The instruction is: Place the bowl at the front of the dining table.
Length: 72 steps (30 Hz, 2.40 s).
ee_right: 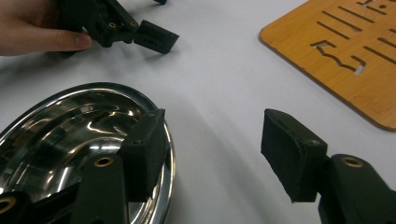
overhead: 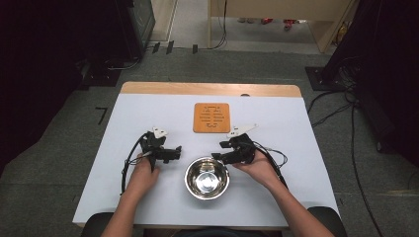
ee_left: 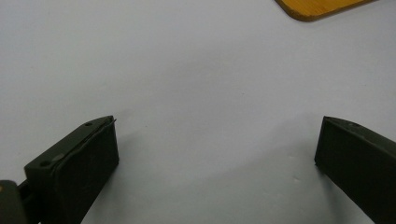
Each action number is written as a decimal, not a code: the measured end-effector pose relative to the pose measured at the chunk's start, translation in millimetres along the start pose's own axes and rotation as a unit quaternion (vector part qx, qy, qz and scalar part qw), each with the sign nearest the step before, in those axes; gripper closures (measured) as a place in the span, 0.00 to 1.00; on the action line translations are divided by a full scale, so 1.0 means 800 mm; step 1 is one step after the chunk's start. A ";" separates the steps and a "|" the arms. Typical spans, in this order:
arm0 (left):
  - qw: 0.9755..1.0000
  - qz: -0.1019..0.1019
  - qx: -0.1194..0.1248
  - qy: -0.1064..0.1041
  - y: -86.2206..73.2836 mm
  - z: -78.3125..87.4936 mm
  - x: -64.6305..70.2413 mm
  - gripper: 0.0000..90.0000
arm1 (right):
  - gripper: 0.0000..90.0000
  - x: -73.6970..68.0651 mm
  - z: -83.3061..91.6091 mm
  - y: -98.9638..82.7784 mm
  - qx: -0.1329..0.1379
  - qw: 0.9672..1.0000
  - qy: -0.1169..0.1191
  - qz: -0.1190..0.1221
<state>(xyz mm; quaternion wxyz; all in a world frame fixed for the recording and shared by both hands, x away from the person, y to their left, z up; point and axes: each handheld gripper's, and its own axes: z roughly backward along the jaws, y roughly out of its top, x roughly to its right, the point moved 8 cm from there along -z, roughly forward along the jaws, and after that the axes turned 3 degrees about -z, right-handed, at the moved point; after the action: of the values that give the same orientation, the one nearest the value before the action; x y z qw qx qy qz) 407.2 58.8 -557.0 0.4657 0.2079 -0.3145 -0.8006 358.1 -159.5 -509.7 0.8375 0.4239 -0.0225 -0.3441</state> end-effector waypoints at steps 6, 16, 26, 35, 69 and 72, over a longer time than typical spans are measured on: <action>1.000 -0.001 0.000 0.000 0.000 0.000 0.000 0.00 | 0.46 -0.008 -0.003 0.001 0.001 1.000 0.007 0.013; 1.000 0.000 0.000 0.000 0.000 0.000 0.000 0.00 | 0.47 -0.020 -0.013 -0.004 -0.012 0.999 0.024 0.025; 1.000 0.000 0.000 0.000 0.000 0.000 0.000 0.00 | 0.49 -0.025 -0.022 -0.010 -0.024 0.999 0.035 0.032; 1.000 0.000 0.000 0.000 0.000 0.000 0.000 0.00 | 0.54 -0.030 -0.029 -0.016 -0.040 0.997 0.044 0.044; 1.000 0.001 0.001 0.000 0.000 0.000 0.000 0.00 | 0.70 -0.040 -0.049 -0.022 -0.070 0.995 0.044 0.047; 1.000 0.001 0.001 0.000 0.000 0.000 0.000 0.00 | 0.71 -0.039 -0.049 -0.022 -0.073 0.995 0.049 0.041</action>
<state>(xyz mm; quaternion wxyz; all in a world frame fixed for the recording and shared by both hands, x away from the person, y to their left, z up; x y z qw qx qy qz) 407.3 58.5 -557.0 0.4664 0.2083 -0.3157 -0.7996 337.4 -120.6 -539.3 0.8797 0.3764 0.0264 -0.2894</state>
